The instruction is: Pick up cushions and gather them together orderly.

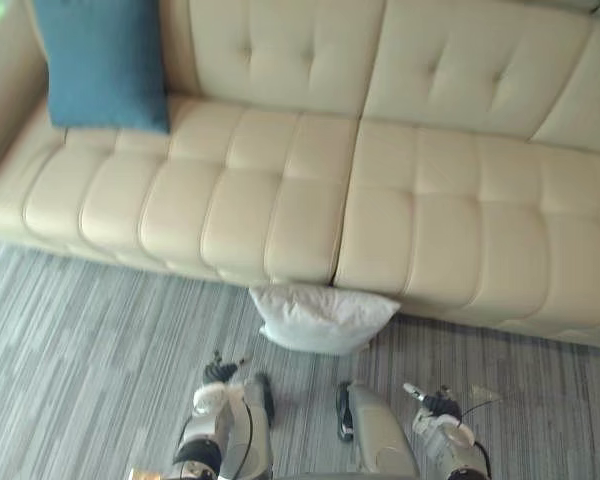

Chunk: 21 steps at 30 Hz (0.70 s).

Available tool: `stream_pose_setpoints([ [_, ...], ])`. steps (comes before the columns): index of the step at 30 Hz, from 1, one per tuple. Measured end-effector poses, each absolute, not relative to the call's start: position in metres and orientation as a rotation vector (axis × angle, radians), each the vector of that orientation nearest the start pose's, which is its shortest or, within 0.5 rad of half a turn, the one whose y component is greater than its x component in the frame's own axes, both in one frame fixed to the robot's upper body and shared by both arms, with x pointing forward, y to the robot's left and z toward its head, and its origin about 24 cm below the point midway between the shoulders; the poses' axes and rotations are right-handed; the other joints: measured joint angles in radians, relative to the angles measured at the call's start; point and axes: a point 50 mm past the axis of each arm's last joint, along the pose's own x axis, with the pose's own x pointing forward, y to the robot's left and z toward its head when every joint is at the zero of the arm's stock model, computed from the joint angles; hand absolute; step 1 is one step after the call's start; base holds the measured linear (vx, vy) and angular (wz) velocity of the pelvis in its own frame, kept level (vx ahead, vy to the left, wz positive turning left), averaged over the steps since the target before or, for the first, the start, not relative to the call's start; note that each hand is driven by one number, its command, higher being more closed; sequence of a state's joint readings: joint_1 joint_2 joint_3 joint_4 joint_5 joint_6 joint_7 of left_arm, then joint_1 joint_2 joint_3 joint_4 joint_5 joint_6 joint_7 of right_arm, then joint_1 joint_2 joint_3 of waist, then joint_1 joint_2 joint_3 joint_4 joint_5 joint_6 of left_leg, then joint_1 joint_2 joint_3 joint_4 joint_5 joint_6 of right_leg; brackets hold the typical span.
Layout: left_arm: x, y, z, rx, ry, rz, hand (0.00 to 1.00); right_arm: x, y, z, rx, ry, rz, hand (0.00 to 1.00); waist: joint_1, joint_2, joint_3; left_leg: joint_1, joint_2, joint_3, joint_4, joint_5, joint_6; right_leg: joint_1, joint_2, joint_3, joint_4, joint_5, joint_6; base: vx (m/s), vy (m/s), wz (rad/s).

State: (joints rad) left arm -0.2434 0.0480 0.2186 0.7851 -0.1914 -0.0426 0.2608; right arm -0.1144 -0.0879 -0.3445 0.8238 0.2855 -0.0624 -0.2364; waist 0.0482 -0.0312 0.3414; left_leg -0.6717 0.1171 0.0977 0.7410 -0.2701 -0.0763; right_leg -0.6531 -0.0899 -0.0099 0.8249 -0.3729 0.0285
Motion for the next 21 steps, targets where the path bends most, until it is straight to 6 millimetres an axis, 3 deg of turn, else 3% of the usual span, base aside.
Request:
stream_pose_setpoints([
  [1,0.287,0.219,-0.032,-0.135,0.388,0.482,0.0,0.242,-0.249,-0.064,0.263,0.471,-0.643,0.0,-0.003,0.003,0.068,-0.139,0.013,-0.005,0.072,0.012,0.015,-0.138,0.0,-0.002,0.074,0.008,-0.003,-0.37,-0.023,0.14],
  [2,0.301,0.227,-0.012,-0.141,0.316,0.494,0.0,0.262,-0.252,-0.041,0.278,0.368,-0.635,0.0,-0.002,0.007,0.072,-0.237,0.017,-0.016,0.119,0.015,0.02,-0.232,0.001,-0.003,0.119,0.016,-0.009,-0.26,-0.02,0.08],
  [4,0.316,0.232,0.01,-0.13,0.235,0.494,0.0,0.283,-0.254,-0.017,0.288,0.265,-0.616,0.0,0.001,0.009,0.089,-0.311,0.02,-0.023,0.152,0.021,0.018,-0.306,0.001,-0.002,0.153,0.018,-0.01,-0.12,-0.026,0.06],
  [5,0.329,0.234,0.032,-0.125,0.16,0.491,0.0,0.298,-0.254,0.006,0.291,0.181,-0.597,0.0,0.002,0.009,0.123,-0.348,0.024,-0.024,0.179,0.026,0.016,-0.34,0.002,-0.003,0.18,0.023,-0.012,-0.07,-0.024,0.02],
  [6,0.333,0.235,0.039,-0.123,0.136,0.487,0.0,0.303,-0.254,0.012,0.291,0.156,-0.593,0.0,0.002,0.01,0.126,-0.367,0.025,-0.024,0.188,0.026,0.016,-0.359,0.002,-0.002,0.189,0.022,-0.012,-0.11,-0.041,0.03],
  [7,0.358,0.229,0.096,-0.078,-0.05,0.424,0.0,0.333,-0.255,0.067,0.293,-0.032,-0.556,0.0,0.004,0.012,0.13,-0.547,0.029,-0.025,0.247,0.03,0.023,-0.545,0.003,0.008,0.257,0.022,-0.011,-0.16,-0.069,-0.01],
  [8,0.376,0.205,0.136,-0.087,-0.166,0.331,0.0,0.351,-0.25,0.107,0.283,-0.154,-0.494,0.0,-0.001,0.016,0.185,-0.621,0.041,-0.026,0.289,0.032,0.026,-0.616,0.011,0.009,0.293,0.026,-0.009,-0.16,-0.072,-0.04],
  [11,0.378,0.204,0.142,-0.085,-0.186,0.326,0.0,0.353,-0.246,0.117,0.276,-0.189,-0.476,0.0,-0.002,0.016,0.185,-0.632,0.047,-0.025,0.288,0.032,0.026,-0.63,0.015,0.01,0.29,0.028,-0.005,-0.06,-0.022,-0.07],
  [12,0.379,0.196,0.148,-0.086,-0.206,0.304,0.0,0.358,-0.238,0.126,0.286,-0.214,-0.452,0.0,-0.005,0.015,0.185,-0.643,0.047,-0.024,0.29,0.032,0.026,-0.642,0.015,0.011,0.292,0.029,-0.003,0.0,0.0,0.0],
  [13,0.382,0.189,0.157,-0.084,-0.231,0.29,0.0,0.363,-0.232,0.136,0.292,-0.238,-0.439,1.0,-0.006,0.015,0.185,-0.658,0.046,-0.023,0.29,0.032,0.026,-0.659,0.015,0.012,0.296,0.028,0.001,-0.05,0.01,0.1],
  [14,0.388,0.165,0.189,-0.075,-0.322,0.219,0.0,0.375,-0.212,0.173,0.274,-0.339,-0.363,1.0,-0.012,0.015,0.185,-0.713,0.039,-0.018,0.29,0.04,0.038,-0.722,0.011,0.023,0.311,0.03,0.007,-0.11,0.032,0.08],
  [15,0.392,0.119,0.255,-0.152,-0.488,0.124,0.0,0.386,-0.171,0.236,0.344,-0.497,-0.278,1.0,-0.022,0.014,0.221,-0.809,0.052,-0.009,0.319,0.059,0.038,-0.825,0.014,0.028,0.338,0.052,0.001,-0.11,0.037,0.08],
  [16,0.392,0.118,0.257,-0.163,-0.496,0.138,1.0,0.384,-0.171,0.236,0.35,-0.508,-0.281,1.0,-0.031,0.014,0.222,-0.817,0.054,-0.009,0.327,0.058,0.04,-0.831,0.015,0.028,0.346,0.051,0.002,-0.07,0.037,-0.02],
  [21,0.392,0.131,0.251,-0.151,-0.479,0.178,1.0,0.383,-0.171,0.222,0.317,-0.471,-0.276,1.0,-0.038,0.014,0.222,-0.794,0.068,-0.005,0.32,0.061,0.036,-0.809,0.023,0.023,0.334,0.058,-0.001,-0.02,0.013,-0.05],
])
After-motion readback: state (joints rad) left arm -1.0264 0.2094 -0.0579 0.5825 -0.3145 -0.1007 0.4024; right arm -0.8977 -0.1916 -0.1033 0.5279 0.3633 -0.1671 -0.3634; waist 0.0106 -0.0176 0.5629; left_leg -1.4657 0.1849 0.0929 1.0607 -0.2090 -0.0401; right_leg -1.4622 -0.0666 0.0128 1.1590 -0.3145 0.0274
